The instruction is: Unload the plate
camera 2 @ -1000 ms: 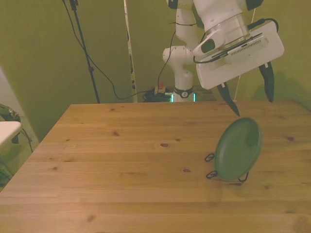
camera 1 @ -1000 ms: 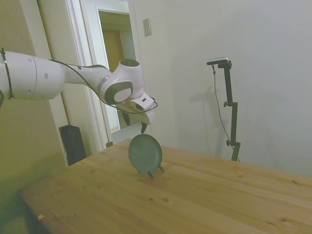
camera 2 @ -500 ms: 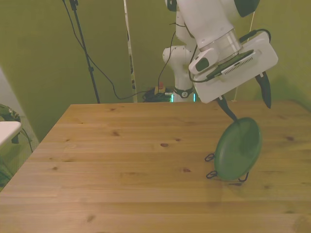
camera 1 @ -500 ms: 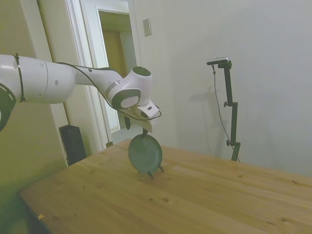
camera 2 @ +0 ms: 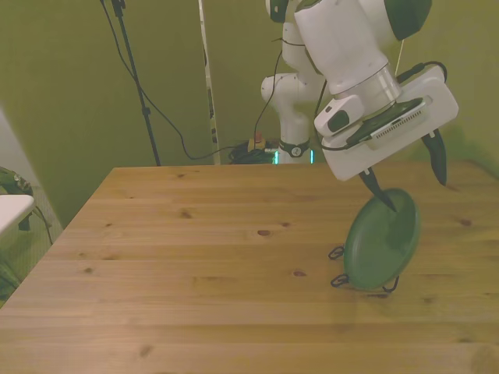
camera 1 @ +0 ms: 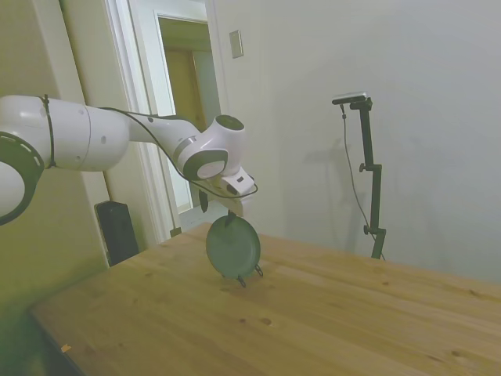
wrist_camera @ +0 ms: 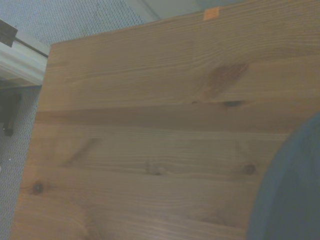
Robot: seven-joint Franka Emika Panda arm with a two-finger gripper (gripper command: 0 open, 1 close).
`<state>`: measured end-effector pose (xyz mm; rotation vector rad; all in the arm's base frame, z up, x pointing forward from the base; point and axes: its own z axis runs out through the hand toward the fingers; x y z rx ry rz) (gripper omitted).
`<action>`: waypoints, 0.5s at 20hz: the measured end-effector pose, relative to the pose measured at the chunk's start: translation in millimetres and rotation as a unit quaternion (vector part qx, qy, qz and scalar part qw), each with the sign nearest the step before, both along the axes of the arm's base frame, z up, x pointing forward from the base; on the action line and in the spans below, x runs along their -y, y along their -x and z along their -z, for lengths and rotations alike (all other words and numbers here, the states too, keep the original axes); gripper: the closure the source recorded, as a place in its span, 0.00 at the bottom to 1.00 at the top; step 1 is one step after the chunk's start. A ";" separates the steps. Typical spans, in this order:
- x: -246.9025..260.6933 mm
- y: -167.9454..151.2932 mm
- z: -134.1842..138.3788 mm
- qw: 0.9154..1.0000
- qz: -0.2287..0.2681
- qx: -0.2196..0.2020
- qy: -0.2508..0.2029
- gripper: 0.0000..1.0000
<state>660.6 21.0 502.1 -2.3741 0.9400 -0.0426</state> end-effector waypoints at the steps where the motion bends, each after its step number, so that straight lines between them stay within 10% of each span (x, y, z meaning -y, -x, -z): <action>1: -0.3 -0.6 0.1 1.000 0.000 0.000 0.000 1.00; 10: -4.7 -0.7 -0.4 1.000 -0.002 0.001 -0.004 1.00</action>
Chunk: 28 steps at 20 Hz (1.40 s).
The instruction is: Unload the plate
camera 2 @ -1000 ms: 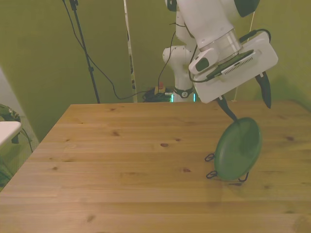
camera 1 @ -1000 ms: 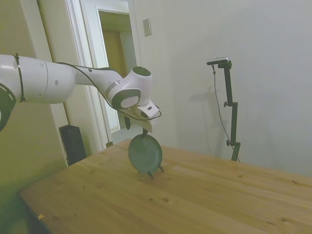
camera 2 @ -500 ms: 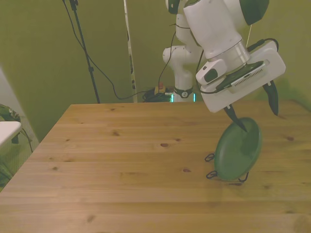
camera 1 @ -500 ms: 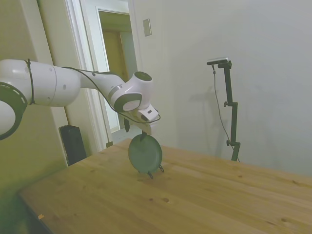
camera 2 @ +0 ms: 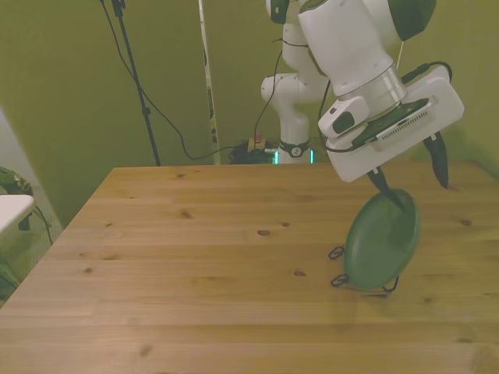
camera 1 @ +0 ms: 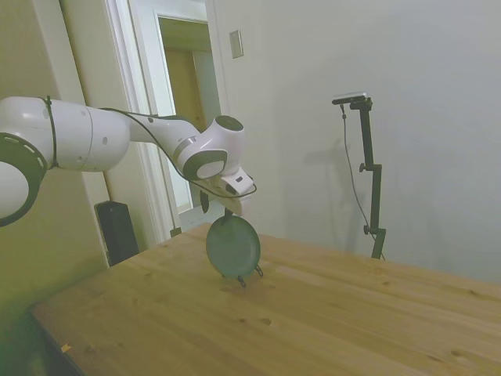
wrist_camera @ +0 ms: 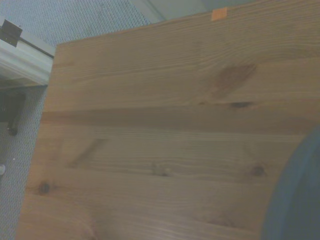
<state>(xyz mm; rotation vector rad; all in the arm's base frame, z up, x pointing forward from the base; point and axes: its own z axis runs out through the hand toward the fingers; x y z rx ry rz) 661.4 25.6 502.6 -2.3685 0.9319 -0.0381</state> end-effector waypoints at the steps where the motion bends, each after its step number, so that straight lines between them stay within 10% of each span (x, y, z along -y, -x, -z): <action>1: -0.1 0.0 0.0 1.000 0.000 0.000 0.000 1.00; 28: 10.6 3.6 -10.5 1.000 0.006 0.009 0.001 1.00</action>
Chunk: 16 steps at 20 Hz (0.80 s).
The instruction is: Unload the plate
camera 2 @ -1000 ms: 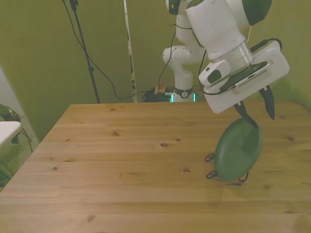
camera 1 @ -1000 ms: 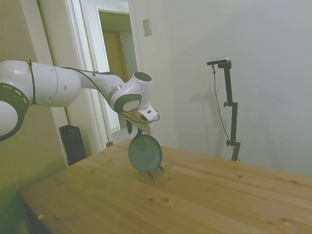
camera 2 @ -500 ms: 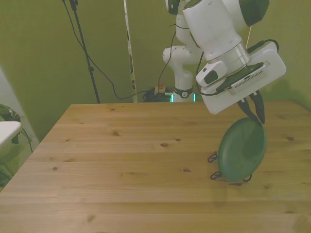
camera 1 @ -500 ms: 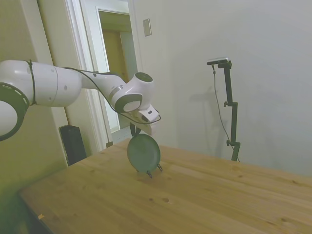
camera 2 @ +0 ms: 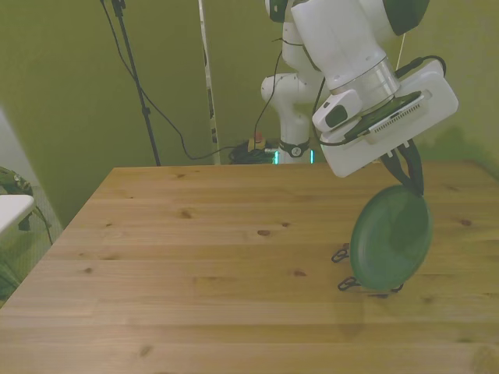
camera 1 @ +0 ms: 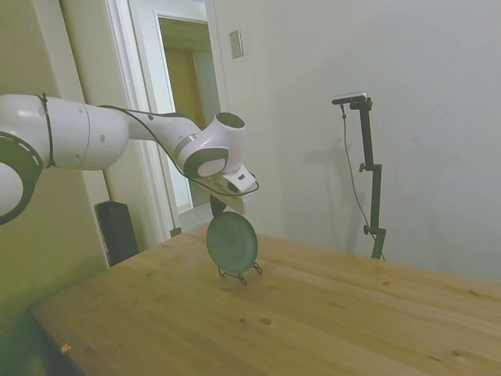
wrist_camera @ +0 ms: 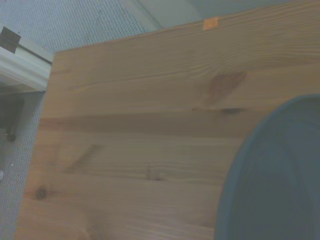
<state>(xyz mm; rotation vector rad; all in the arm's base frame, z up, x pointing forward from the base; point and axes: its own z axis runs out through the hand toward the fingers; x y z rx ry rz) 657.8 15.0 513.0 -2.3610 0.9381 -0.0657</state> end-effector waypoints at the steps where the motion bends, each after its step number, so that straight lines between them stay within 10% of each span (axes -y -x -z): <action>1: -0.1 0.4 -1.7 1.000 0.000 0.001 0.000 1.00; 16: -19.4 64.8 -123.1 0.996 -0.029 0.078 0.019 1.00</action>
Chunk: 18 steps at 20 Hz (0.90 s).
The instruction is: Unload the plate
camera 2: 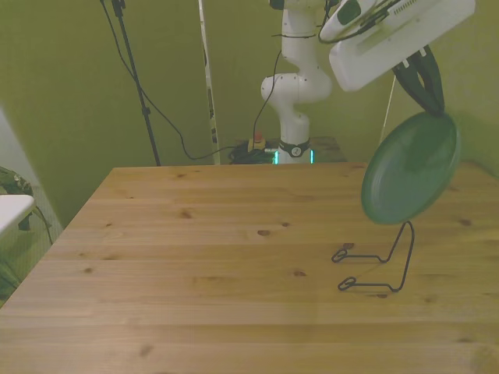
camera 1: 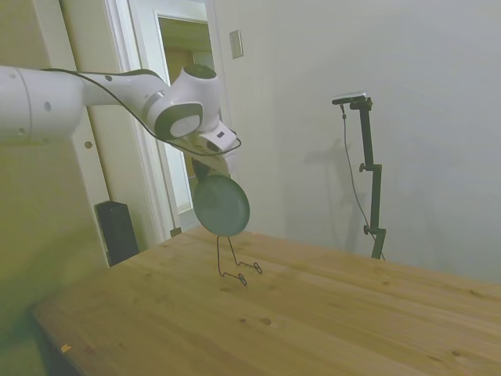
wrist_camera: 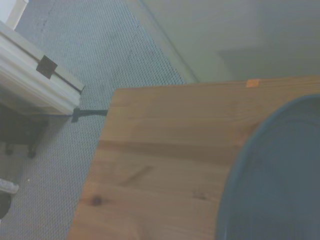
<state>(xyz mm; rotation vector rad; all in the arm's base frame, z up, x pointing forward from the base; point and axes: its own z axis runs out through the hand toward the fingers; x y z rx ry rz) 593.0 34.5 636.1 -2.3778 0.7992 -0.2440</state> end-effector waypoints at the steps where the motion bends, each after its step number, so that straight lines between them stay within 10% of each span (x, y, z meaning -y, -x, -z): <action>1: -5.2 9.3 -4.8 1.000 -0.006 0.001 0.006 1.00; 8: -60.1 72.5 -7.1 0.997 -0.047 -0.037 0.056 1.00; 18: -56.5 83.5 81.4 0.970 -0.045 -0.187 0.150 1.00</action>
